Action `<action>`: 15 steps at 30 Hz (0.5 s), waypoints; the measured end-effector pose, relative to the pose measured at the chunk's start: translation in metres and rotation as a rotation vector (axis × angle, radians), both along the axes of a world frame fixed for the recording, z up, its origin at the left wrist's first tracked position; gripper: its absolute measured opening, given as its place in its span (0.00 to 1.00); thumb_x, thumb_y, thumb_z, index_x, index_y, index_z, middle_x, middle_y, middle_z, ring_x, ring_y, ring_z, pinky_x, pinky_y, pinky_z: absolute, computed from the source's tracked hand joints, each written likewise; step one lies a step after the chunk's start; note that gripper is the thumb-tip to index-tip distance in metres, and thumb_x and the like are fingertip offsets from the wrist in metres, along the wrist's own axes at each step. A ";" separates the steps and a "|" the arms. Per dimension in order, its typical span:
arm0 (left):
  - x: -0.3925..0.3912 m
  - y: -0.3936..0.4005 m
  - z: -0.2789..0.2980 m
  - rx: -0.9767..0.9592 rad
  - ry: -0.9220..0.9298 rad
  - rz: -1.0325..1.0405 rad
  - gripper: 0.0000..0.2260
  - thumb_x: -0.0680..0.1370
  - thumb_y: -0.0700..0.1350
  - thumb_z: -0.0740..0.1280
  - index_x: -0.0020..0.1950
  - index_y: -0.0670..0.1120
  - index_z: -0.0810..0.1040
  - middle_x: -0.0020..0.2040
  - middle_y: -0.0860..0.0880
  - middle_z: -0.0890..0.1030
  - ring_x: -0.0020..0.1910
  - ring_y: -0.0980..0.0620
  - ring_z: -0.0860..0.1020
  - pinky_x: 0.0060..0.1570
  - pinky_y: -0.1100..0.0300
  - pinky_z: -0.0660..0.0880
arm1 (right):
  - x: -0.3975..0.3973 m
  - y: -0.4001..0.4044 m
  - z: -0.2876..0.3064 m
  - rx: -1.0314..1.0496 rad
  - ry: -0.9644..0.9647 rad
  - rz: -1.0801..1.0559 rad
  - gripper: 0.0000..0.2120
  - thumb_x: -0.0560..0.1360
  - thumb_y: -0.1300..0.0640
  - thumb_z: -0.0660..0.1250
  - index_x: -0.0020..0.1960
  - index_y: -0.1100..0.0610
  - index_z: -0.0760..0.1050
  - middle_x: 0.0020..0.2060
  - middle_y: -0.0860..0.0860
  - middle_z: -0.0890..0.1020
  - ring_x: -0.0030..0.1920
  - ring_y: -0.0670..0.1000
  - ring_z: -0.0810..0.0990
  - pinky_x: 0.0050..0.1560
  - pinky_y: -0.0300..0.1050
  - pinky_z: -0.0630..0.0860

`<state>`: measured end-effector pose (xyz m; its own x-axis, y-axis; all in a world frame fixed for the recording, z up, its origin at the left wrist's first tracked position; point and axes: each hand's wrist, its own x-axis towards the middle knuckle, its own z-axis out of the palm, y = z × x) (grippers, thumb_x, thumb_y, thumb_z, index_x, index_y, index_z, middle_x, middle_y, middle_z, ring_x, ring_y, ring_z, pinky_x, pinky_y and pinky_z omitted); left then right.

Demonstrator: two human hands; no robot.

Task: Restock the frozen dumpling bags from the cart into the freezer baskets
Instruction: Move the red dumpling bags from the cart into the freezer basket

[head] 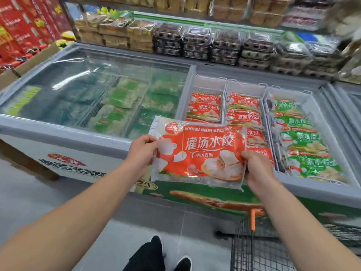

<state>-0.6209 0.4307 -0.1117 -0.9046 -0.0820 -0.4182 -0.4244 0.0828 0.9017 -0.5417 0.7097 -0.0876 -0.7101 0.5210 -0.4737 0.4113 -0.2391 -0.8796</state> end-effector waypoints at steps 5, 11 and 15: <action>-0.084 0.031 -0.019 0.032 -0.038 -0.027 0.13 0.77 0.38 0.67 0.34 0.51 0.77 0.40 0.45 0.79 0.41 0.47 0.75 0.39 0.51 0.71 | -0.075 0.030 -0.016 0.052 -0.040 -0.005 0.08 0.78 0.64 0.62 0.46 0.58 0.79 0.42 0.53 0.86 0.49 0.56 0.84 0.54 0.56 0.78; -0.184 0.071 -0.032 0.032 -0.116 -0.129 0.13 0.75 0.36 0.65 0.33 0.50 0.79 0.37 0.43 0.79 0.38 0.46 0.75 0.39 0.50 0.69 | -0.172 0.064 -0.029 0.109 -0.102 -0.052 0.07 0.76 0.63 0.64 0.42 0.61 0.80 0.45 0.60 0.85 0.50 0.62 0.83 0.56 0.59 0.78; -0.248 0.106 -0.039 -0.018 -0.164 -0.152 0.05 0.68 0.45 0.70 0.33 0.51 0.78 0.35 0.43 0.78 0.36 0.45 0.75 0.37 0.50 0.70 | -0.221 0.093 -0.039 0.093 -0.156 -0.142 0.06 0.73 0.61 0.66 0.42 0.62 0.80 0.44 0.59 0.85 0.47 0.61 0.84 0.53 0.59 0.80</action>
